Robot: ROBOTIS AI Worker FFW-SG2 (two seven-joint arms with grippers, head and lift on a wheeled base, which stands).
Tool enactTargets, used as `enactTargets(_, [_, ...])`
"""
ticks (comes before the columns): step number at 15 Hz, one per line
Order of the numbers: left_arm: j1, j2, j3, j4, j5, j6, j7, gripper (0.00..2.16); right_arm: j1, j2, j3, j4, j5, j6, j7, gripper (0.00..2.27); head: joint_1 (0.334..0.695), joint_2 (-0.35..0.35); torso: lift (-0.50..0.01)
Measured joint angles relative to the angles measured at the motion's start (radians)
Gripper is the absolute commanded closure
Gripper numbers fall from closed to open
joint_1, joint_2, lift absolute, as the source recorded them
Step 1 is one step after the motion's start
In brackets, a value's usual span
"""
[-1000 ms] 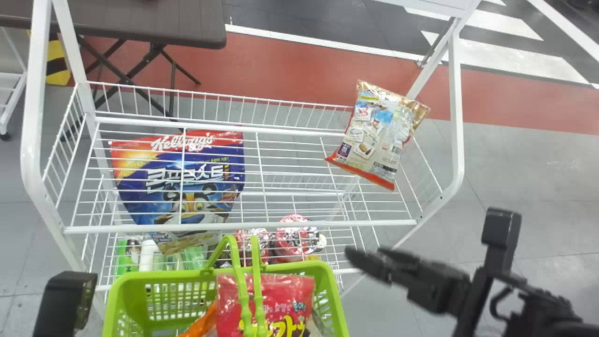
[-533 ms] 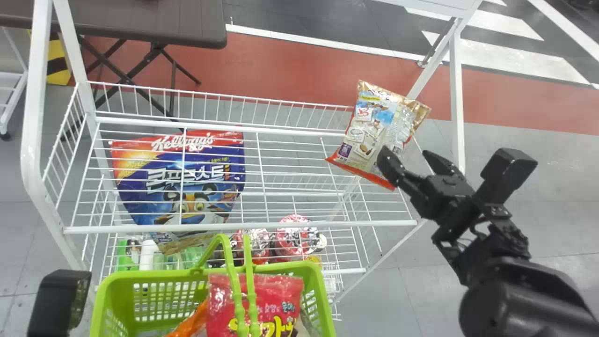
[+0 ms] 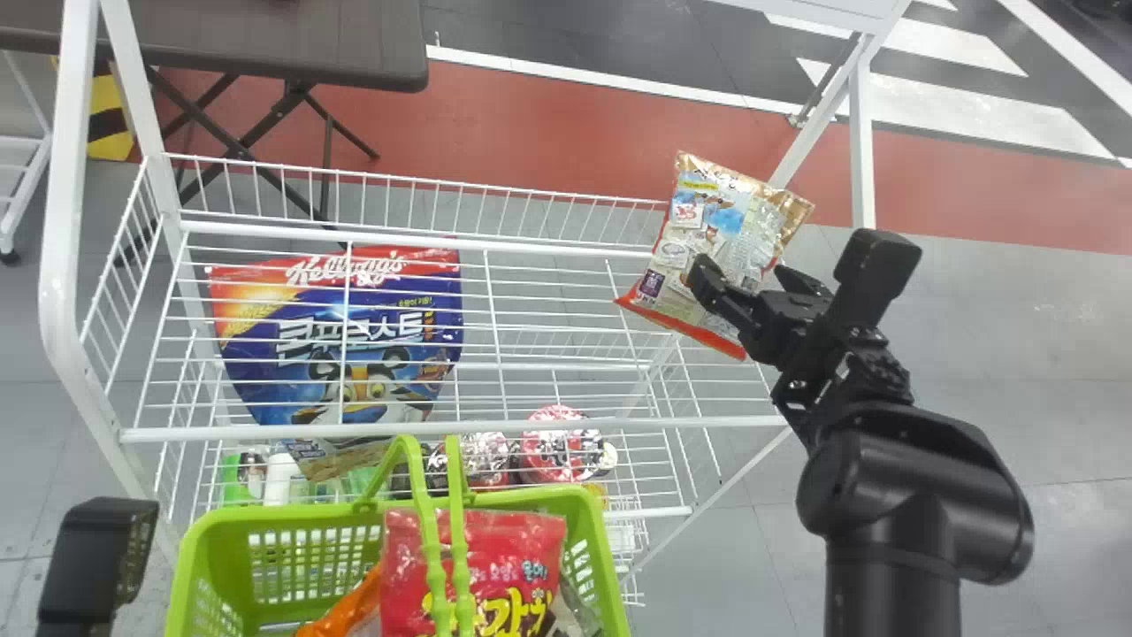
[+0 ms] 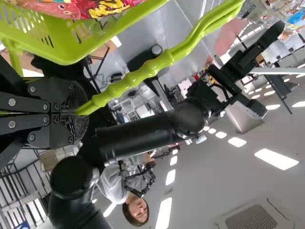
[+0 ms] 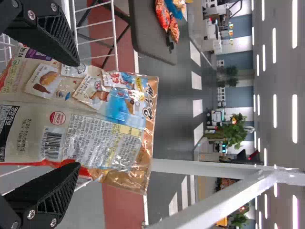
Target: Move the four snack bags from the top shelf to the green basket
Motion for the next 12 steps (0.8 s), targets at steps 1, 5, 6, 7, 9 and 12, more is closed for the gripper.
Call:
enactTargets(1, [0.000,0.000,0.004,0.001,0.001,0.000,-0.003,2.08,-0.015,0.000,0.010,0.018,0.015,0.004,-0.005,0.07,0.695,-0.350,0.000])
enactTargets(5, [0.000,-0.001,0.007,0.004,0.001,0.000,-0.004,2.08,-0.103,0.000,0.022,0.112,0.058,0.091,-0.010,0.85,0.695,-0.350,0.000])
enactTargets(6, [0.000,0.000,0.007,0.004,0.001,0.000,-0.004,2.08,-0.119,0.000,0.025,0.125,0.064,0.128,-0.004,1.81,0.695,-0.350,0.000])
enactTargets(7, [0.000,0.001,0.008,0.004,0.001,0.000,-0.004,2.08,-0.125,0.000,0.030,0.131,0.069,0.153,0.000,2.08,0.695,-0.350,0.000])
enactTargets(9, [0.000,0.001,0.009,0.004,0.002,0.002,-0.004,2.08,-0.120,0.000,0.037,0.128,0.069,0.166,0.007,2.18,0.695,-0.350,0.000])
enactTargets(12, [0.002,0.000,0.006,0.002,0.003,0.003,-0.002,2.08,-0.078,0.000,0.036,0.082,0.051,0.136,0.012,2.24,0.695,-0.350,0.000])
